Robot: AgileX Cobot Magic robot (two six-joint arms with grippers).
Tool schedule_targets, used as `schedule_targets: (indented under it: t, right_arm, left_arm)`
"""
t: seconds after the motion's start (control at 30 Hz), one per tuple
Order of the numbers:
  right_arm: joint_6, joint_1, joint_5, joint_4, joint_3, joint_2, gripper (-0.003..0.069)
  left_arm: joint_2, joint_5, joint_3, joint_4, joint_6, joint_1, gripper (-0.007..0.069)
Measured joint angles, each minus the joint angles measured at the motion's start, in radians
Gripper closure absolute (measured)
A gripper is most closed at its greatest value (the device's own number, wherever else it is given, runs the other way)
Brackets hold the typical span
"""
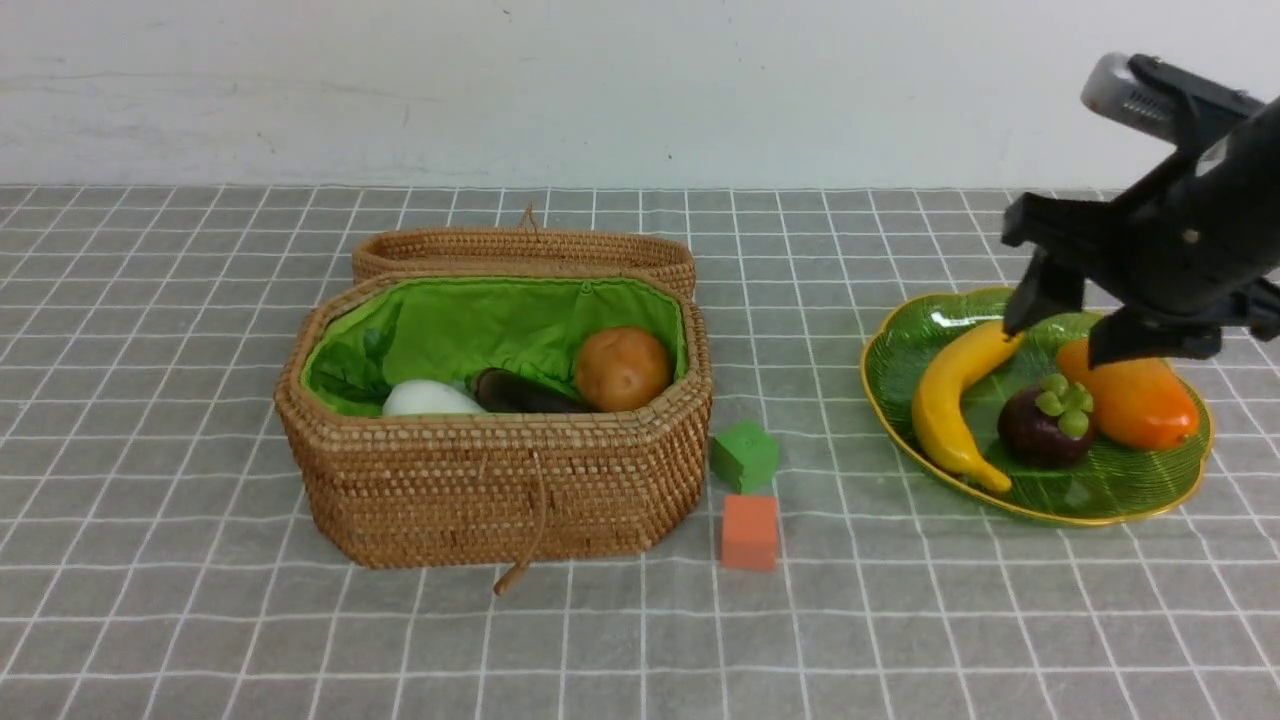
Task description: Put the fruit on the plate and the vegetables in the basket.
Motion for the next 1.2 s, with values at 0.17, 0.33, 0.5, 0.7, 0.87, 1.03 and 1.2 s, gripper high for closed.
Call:
schedule_targets:
  t: [0.17,0.33,0.5,0.7,0.87,1.03,1.2]
  right_arm:
    - [0.005,0.001,0.143,-0.009,0.108,-0.183,0.0466]
    - [0.004,0.001,0.206,0.003,0.254,-0.363,0.0654]
    - [0.004,0.001,0.288,0.002,0.323,-0.523,0.0678]
    - [0.004,0.001,0.292,0.001,0.325,-0.622,0.0674]
    - [-0.001,0.001,0.292,-0.008,0.328,-0.697,0.0673]
    - [-0.163,0.001,0.275,-0.159,0.343,-0.867,0.0668]
    - [-0.262,0.001,0.001,-0.305,0.485,-1.084,0.0663]
  left_arm:
    - [0.000,0.000,0.000,0.000,0.000,0.000,0.0386]
    - [0.000,0.000,0.000,0.000,0.000,0.000,0.0386]
    - [0.000,0.000,0.000,0.000,0.000,0.000,0.0386]
    - [0.000,0.000,0.000,0.000,0.000,0.000,0.0386]
    - [0.000,0.000,0.000,0.000,0.000,0.000,0.0386]
    - [0.000,0.000,0.000,0.000,0.000,0.000,0.0386]
    - [0.000,0.000,0.000,0.000,0.000,0.000,0.0386]
